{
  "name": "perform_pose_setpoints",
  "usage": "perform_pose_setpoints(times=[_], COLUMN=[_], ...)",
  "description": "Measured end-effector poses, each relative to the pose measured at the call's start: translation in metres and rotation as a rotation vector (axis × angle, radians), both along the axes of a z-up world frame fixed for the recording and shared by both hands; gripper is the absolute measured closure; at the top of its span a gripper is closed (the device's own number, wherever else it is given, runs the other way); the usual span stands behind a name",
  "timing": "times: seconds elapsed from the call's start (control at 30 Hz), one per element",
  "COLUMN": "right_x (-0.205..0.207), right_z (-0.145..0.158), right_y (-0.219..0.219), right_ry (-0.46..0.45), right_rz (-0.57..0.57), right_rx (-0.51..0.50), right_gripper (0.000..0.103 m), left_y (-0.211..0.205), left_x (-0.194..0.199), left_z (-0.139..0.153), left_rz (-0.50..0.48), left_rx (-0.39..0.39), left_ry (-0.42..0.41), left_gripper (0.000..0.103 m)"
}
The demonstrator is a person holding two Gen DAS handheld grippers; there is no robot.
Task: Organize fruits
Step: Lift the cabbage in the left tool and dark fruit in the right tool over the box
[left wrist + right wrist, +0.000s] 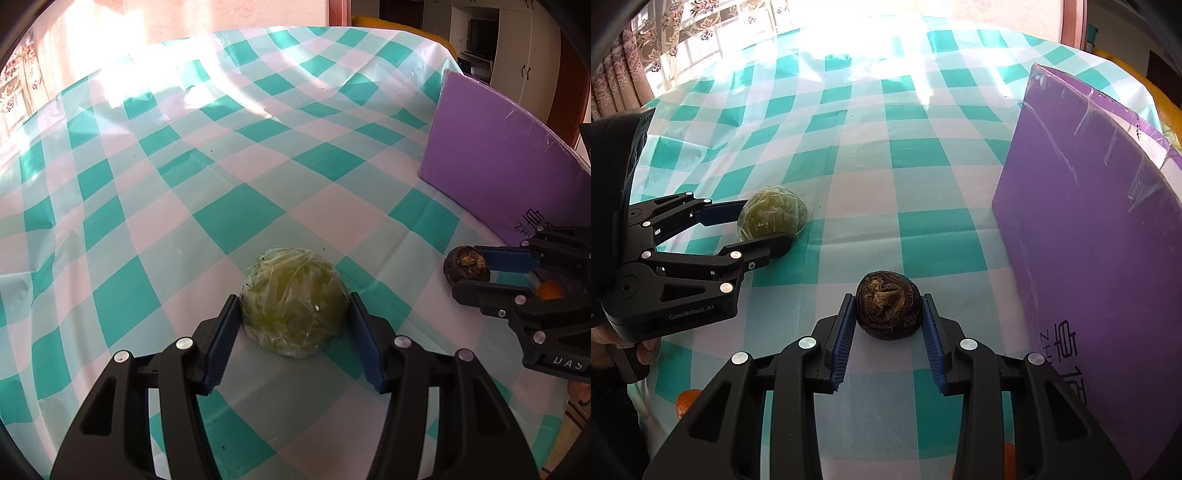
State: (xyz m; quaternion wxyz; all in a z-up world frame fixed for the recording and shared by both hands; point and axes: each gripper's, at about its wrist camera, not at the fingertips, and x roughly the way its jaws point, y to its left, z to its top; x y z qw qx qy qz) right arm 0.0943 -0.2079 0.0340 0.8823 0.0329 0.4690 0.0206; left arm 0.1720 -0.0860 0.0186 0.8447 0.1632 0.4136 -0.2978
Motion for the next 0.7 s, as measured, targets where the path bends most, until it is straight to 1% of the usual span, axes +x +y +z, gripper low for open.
perform_pose_setpoints(times=[0.33, 0.7], right_x=[-0.013, -0.031], right_z=[0.014, 0.035], right_y=[0.007, 0.007], right_ry=[-0.035, -0.096], right_rz=[0.039, 0.073], right_rx=[0.026, 0.053], right_gripper=[0.067, 0.068], left_y=[0.016, 0.016], left_x=[-0.018, -0.037], left_z=[0.009, 0.032], left_rz=[0.056, 0.095], left_rx=[-0.028, -0.041], left_ry=[-0.004, -0.052], left_gripper=[0.045, 0.045])
